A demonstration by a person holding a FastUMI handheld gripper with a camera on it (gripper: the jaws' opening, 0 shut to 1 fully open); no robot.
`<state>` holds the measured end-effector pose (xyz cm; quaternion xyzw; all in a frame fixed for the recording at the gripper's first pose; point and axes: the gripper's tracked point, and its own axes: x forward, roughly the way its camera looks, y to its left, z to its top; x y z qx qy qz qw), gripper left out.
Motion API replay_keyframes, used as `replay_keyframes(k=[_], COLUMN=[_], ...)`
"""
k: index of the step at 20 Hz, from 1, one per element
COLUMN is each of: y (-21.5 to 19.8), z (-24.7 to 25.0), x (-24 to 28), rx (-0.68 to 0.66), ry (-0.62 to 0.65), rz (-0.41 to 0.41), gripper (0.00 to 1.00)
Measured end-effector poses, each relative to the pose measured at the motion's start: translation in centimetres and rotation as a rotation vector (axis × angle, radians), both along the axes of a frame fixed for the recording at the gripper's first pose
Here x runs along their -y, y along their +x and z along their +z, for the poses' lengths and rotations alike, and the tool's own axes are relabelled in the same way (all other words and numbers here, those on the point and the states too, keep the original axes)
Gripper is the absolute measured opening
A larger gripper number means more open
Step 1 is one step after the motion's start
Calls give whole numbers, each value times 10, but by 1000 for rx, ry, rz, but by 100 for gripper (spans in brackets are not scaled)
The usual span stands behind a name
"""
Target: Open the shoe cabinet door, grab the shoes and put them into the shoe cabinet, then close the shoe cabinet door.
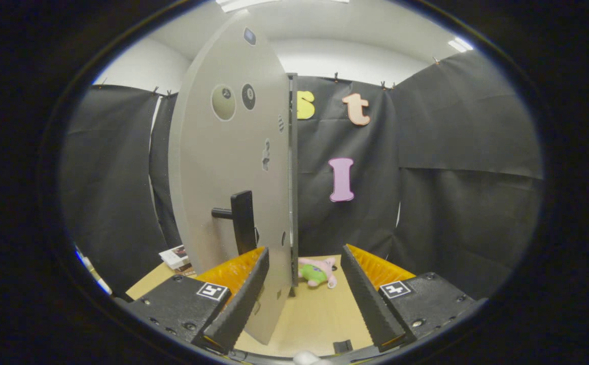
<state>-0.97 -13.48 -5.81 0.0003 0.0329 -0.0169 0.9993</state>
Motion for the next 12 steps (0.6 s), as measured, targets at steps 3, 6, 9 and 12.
replay_keyframes(k=[3,6,9,12], y=[3,11,22,36], z=[0,-2,-8,-13], x=[-30,-60,-93,-130], rx=[9,12,-3,-14], ry=[5,2,2,3], rz=[0,21,57,112], gripper=[95,94,94,95])
